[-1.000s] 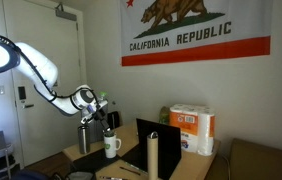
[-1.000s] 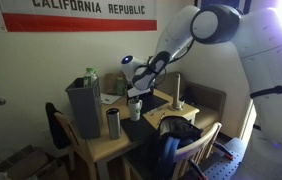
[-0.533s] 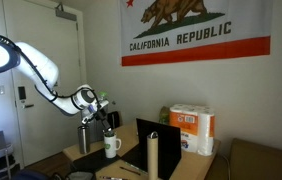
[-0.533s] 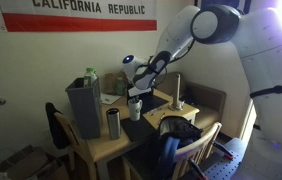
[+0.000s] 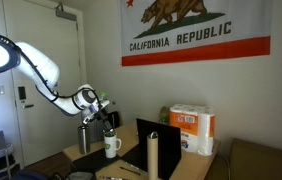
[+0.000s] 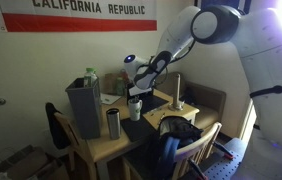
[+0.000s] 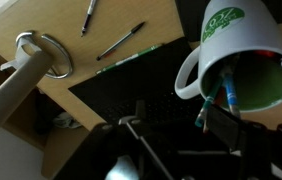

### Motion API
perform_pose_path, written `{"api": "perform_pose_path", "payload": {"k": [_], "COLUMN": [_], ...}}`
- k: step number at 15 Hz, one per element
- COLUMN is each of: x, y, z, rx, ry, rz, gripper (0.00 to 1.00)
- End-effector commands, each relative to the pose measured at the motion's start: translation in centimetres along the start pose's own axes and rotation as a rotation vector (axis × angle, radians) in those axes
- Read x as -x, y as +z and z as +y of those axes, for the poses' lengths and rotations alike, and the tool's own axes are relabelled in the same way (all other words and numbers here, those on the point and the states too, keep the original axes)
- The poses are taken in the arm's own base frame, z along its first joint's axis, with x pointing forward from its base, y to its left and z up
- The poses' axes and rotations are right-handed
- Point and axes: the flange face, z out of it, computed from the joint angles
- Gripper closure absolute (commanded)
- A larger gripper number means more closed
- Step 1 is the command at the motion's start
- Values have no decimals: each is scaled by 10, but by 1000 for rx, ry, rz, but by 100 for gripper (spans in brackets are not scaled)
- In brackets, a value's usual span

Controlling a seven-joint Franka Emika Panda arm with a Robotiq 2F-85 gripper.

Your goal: Take out a pencil from the white cup and put it on the table

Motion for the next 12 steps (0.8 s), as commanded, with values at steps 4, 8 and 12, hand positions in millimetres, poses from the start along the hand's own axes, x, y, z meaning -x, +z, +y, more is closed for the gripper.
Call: {"api": "perform_pose_path", "payload": {"k": [4,8,12], "x": [-3,2,3], "y": [13,17,15], "z": [6,4,2], "rx": [-10,-5,-4], "ry": [-6,-12,-17], "rz": [6,-2,-5], "gripper": [88,99,94]}}
